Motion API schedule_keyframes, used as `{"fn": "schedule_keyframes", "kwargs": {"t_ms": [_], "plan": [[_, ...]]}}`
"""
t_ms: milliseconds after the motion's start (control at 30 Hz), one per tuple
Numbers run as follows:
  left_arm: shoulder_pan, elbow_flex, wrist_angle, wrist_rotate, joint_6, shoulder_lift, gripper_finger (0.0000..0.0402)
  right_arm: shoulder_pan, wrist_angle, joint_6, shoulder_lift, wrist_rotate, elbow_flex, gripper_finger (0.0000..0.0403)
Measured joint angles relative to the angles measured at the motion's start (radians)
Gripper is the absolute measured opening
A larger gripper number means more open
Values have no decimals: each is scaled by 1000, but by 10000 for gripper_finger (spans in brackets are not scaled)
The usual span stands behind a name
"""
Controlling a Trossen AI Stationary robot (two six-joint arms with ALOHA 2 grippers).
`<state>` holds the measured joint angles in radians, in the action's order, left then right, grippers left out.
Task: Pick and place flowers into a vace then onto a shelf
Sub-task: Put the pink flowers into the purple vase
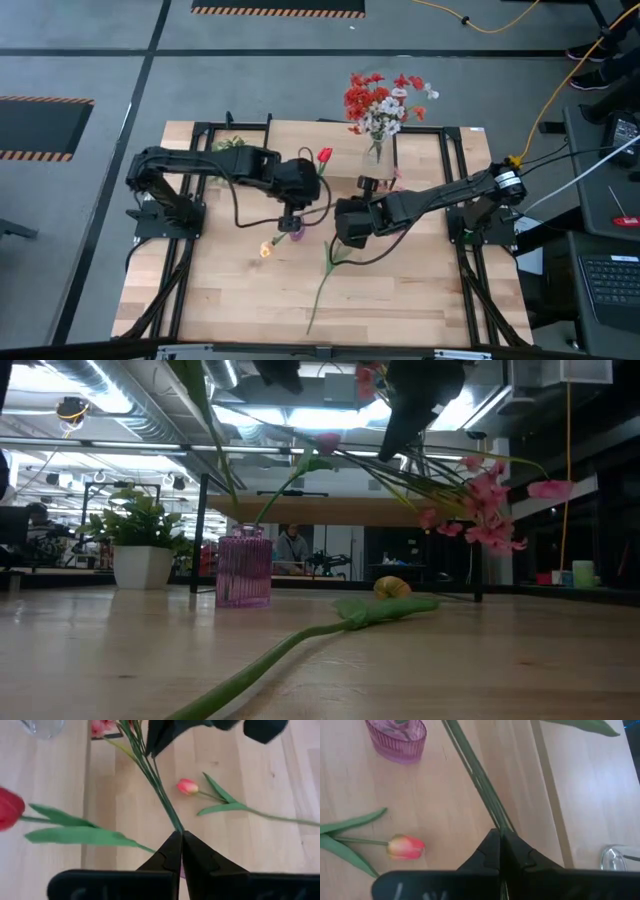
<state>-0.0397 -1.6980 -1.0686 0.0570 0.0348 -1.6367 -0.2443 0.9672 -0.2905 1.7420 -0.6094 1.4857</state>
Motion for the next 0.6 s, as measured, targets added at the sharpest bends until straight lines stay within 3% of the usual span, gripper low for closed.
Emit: {"fn": "schedule_keyframes", "kwargs": {"t_ms": [300, 600], "plan": [[-5, -1, 2, 4, 26, -5, 15, 0, 8, 11, 0, 0, 0, 0], [-6, -1, 39, 5, 23, -5, 109, 0, 8, 14, 0, 0, 0, 0]]}}
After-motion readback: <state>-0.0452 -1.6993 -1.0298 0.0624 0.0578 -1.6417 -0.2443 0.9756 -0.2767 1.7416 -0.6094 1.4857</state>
